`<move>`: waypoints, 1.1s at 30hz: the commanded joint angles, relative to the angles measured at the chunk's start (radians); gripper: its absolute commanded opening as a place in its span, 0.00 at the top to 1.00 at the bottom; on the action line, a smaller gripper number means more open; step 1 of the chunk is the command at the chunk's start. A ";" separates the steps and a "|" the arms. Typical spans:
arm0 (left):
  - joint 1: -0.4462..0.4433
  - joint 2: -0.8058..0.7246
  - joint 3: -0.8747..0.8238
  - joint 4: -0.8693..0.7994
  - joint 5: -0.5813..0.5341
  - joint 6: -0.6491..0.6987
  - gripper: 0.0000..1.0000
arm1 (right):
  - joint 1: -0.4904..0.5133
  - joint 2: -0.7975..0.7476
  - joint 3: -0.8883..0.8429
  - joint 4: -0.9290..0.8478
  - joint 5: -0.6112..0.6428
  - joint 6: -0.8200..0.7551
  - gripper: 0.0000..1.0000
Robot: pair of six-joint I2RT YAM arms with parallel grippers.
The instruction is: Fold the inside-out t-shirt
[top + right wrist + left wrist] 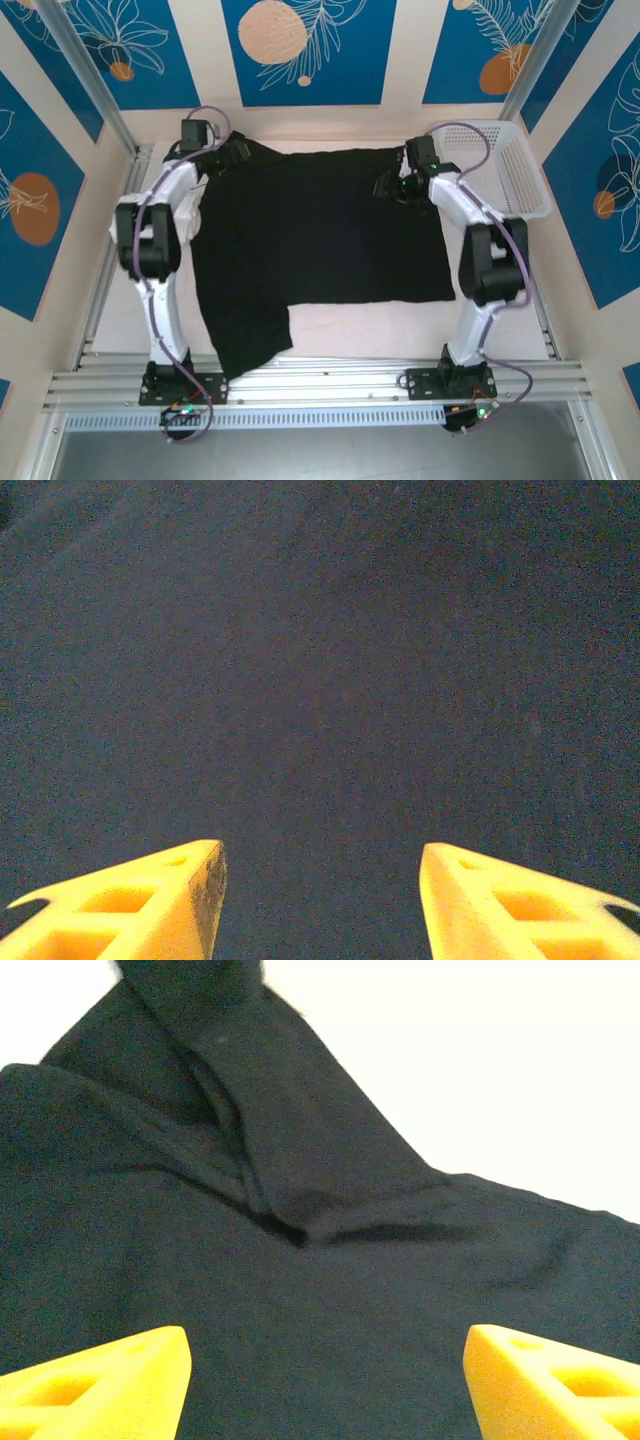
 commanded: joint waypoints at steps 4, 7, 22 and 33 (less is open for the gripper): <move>-0.091 -0.422 -0.497 0.332 0.034 -0.103 0.28 | -0.075 -0.415 -0.447 -0.065 0.127 0.046 0.44; -0.178 -0.550 -0.661 0.368 0.020 -0.114 0.28 | -0.170 -0.570 -0.599 -0.099 0.126 0.094 0.44; -0.375 -0.824 -0.938 0.208 -0.012 -0.064 0.27 | -0.411 -0.540 -0.711 -0.207 0.072 0.198 0.44; -0.377 -0.855 -0.972 0.152 0.004 -0.018 0.27 | -0.415 -0.379 -0.652 -0.202 0.037 0.169 0.56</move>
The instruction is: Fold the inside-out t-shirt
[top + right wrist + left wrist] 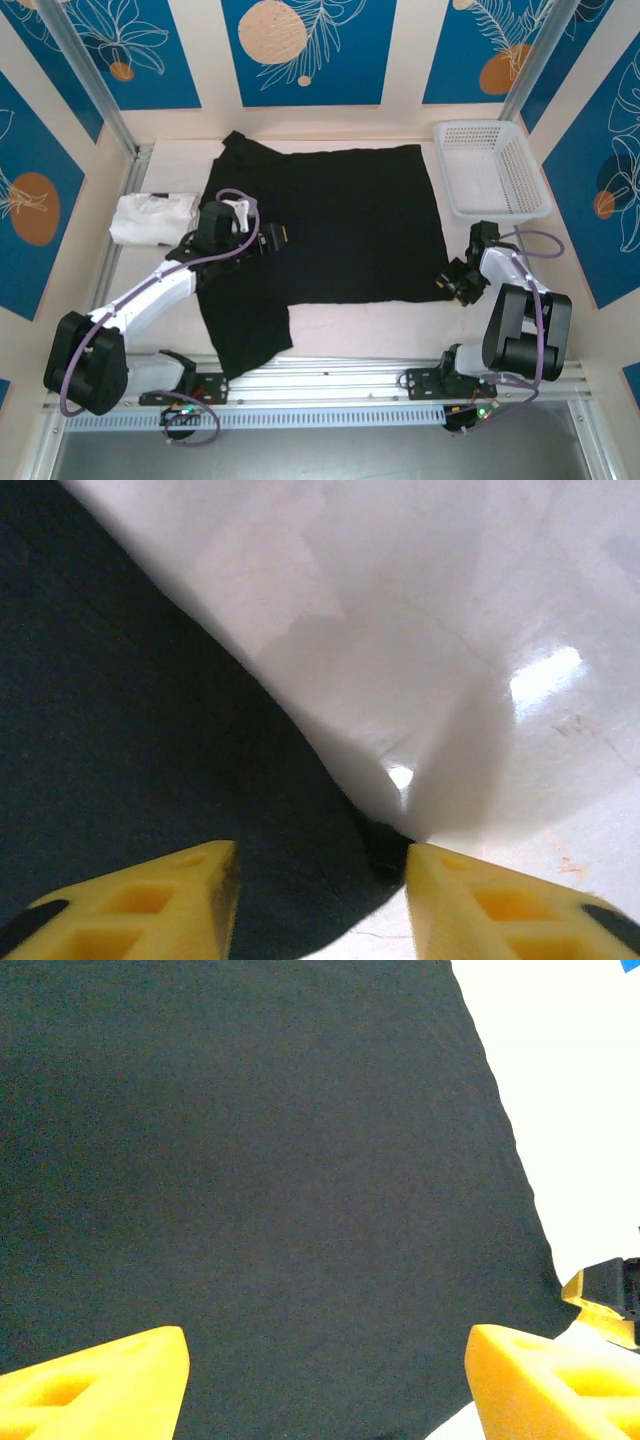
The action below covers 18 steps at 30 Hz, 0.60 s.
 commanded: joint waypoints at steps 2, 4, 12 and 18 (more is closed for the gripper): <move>-0.006 -0.042 -0.034 -0.065 -0.001 0.046 0.27 | -0.010 0.036 0.034 -0.016 -0.044 -0.008 0.63; -0.007 -0.064 -0.047 -0.092 -0.009 0.055 0.27 | -0.012 0.060 0.039 -0.018 -0.053 -0.017 0.67; -0.013 -0.161 -0.069 -0.233 -0.060 0.078 0.27 | 0.005 0.114 0.033 -0.028 -0.053 -0.039 0.76; -0.031 -0.229 -0.087 -0.435 -0.160 0.063 0.27 | 0.021 0.075 0.028 -0.019 -0.063 -0.049 0.91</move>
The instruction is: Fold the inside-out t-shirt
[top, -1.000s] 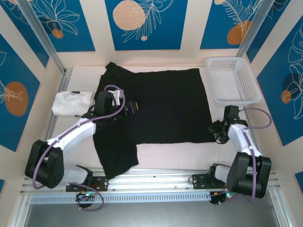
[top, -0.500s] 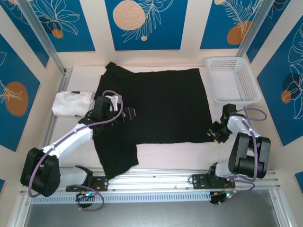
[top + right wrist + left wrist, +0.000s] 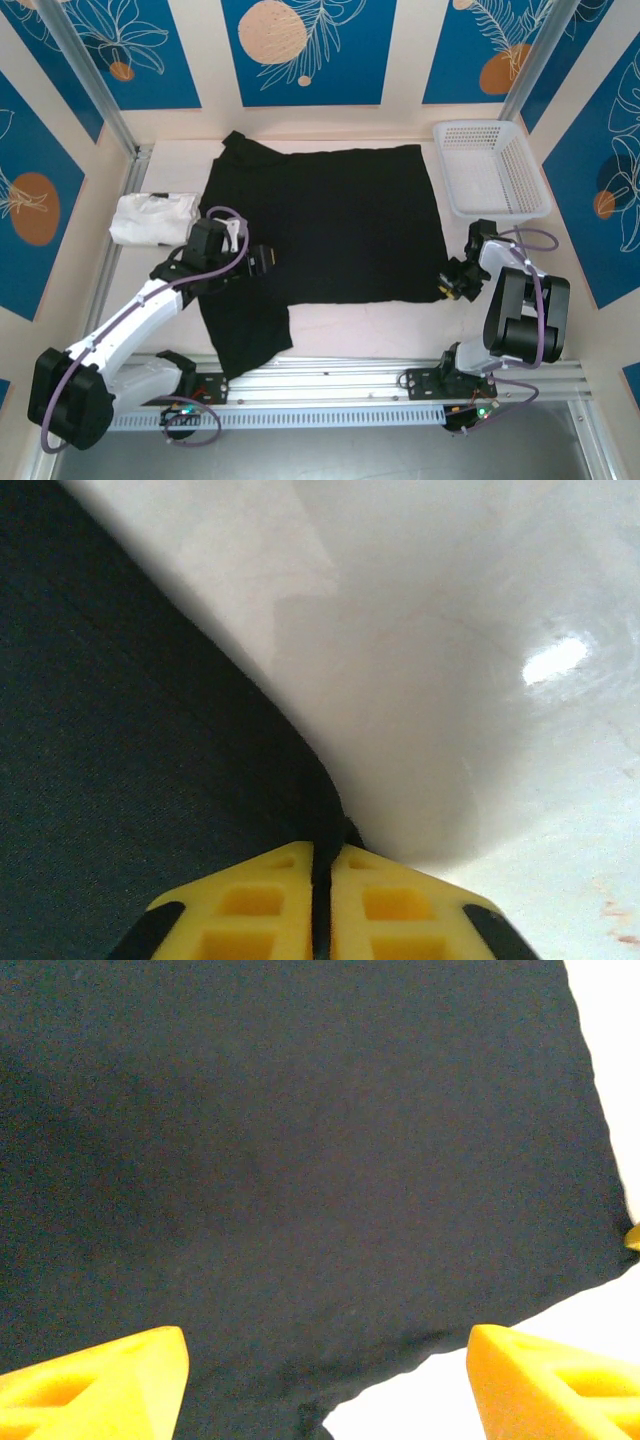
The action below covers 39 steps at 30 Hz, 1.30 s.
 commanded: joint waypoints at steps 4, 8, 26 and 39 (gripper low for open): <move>-0.038 -0.106 -0.075 -0.277 -0.145 -0.039 0.28 | 0.056 -0.076 -0.013 -0.007 -0.031 -0.016 0.98; -0.062 -0.193 -0.140 -0.328 -0.174 -0.162 0.31 | 0.088 -0.112 -0.019 0.001 -0.034 -0.020 1.00; -0.126 -0.287 -0.194 -0.817 -0.143 -0.582 0.43 | 0.029 -0.230 -0.068 0.094 -0.227 -0.037 1.00; -0.160 -0.145 -0.275 -0.624 -0.052 -0.540 0.65 | 0.013 -0.244 -0.077 0.103 -0.256 -0.039 1.00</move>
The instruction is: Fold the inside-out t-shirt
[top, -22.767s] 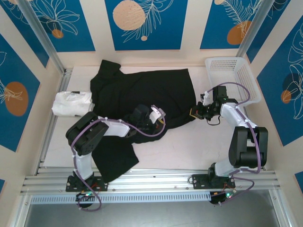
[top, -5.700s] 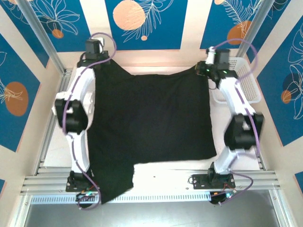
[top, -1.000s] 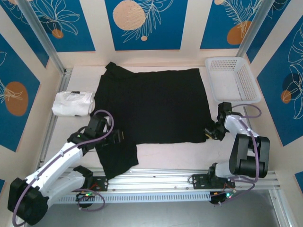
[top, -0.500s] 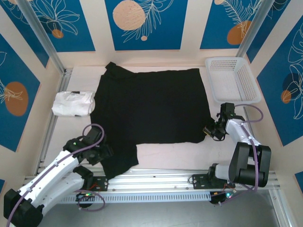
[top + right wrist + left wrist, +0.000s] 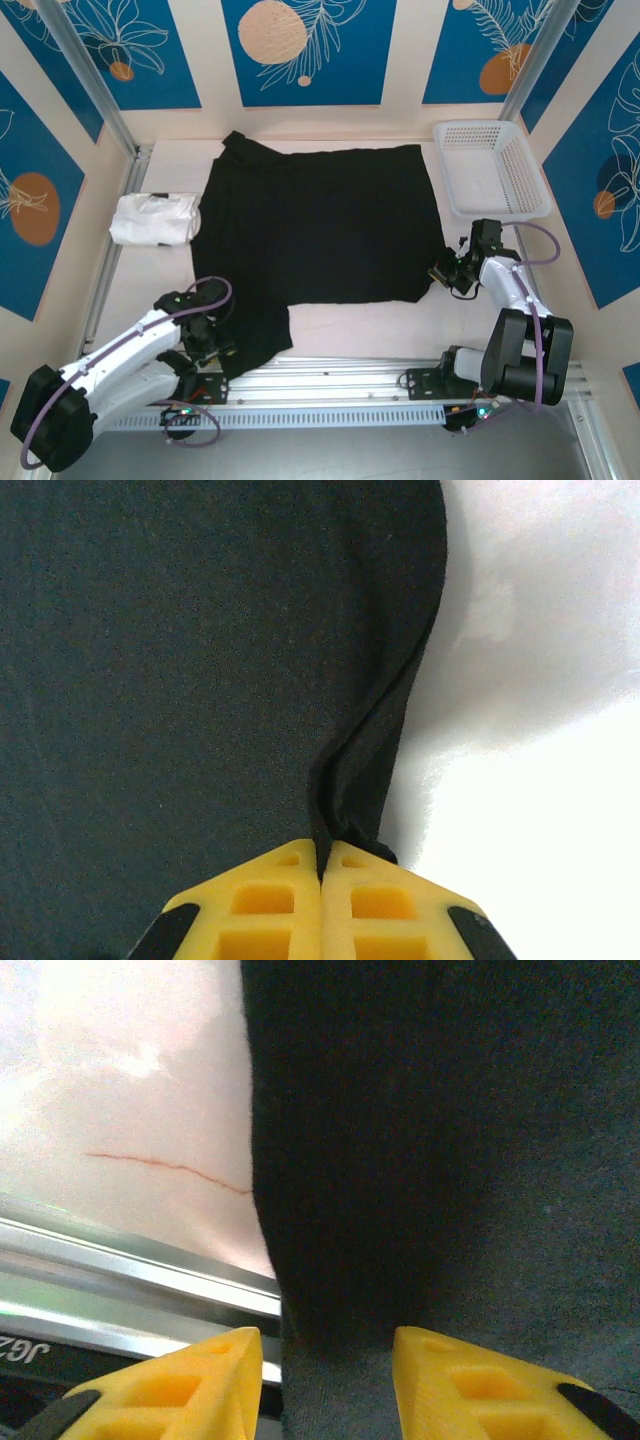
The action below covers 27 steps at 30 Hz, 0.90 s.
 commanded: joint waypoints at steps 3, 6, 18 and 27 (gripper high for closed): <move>-0.011 0.015 -0.046 0.063 0.035 0.001 0.71 | -0.005 -0.022 -0.011 -0.014 -0.025 -0.011 1.00; -0.009 0.017 -0.052 0.090 0.034 0.008 0.81 | 0.000 -0.026 -0.016 -0.017 -0.006 -0.004 1.00; 0.085 -0.057 0.119 0.040 0.003 0.105 1.00 | -0.038 -0.056 -0.014 -0.025 0.065 0.008 1.00; 0.287 -0.071 0.315 0.125 -0.041 0.290 1.00 | -0.056 -0.047 0.038 0.019 -0.006 0.020 0.99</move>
